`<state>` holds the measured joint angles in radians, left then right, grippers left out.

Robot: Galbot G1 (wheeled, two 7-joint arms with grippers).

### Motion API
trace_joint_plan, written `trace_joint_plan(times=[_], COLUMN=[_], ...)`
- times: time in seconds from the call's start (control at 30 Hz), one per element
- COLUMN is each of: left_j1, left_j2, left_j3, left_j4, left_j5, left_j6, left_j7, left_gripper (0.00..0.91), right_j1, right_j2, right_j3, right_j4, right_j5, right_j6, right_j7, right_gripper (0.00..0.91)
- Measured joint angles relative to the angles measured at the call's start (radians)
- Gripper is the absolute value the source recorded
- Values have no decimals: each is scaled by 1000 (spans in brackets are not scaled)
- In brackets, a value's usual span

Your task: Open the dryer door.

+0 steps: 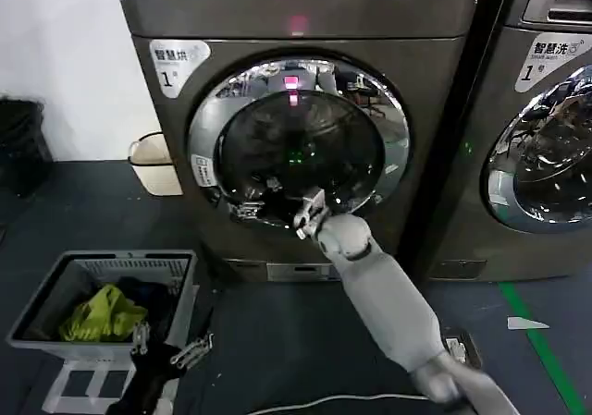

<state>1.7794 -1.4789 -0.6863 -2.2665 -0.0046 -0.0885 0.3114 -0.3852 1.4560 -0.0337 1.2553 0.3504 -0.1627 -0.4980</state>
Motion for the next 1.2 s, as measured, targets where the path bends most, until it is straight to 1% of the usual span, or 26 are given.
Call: trace_joint_plan(times=[0.2,0.4,0.57,0.67,0.77,0.83,0.9,1.03,1.2], left_j1=[2,13,16,17,17,16,14,4,-28], left_j2=[-8,-9,-6,-3,0,2,5,15,36], left_j3=[-1,6,7,5,3,0,-5,-18,-52], left_j4=[-1,-2,-1,4,1,-9,-15,-22,-17], left_j5=[0,5,15,14,6,-3,-18,-43,-93], left_j6=[-4,-10,-30,-28,-6,18,22,46,83], left_j7=[3,3,-3,-5,-4,3,7,-13,-11], left_gripper=[907,907,907,907,907,907,907,907,907], right_j1=[38,79,108,122,124,121,114,97,82], right_j2=[22,66,90,103,105,97,87,59,22], right_j3=[-25,-30,-40,-43,-47,-56,-57,-61,-51], right_j4=[-47,-98,-129,-148,-146,-136,-124,-86,-48], right_j5=[2,3,4,4,26,29,29,29,29], right_j6=[13,16,20,17,1,-7,-13,-16,-17], right_j7=[6,12,-6,-26,-71,-101,-136,-201,-289], right_gripper=[907,907,907,907,907,907,907,907,907])
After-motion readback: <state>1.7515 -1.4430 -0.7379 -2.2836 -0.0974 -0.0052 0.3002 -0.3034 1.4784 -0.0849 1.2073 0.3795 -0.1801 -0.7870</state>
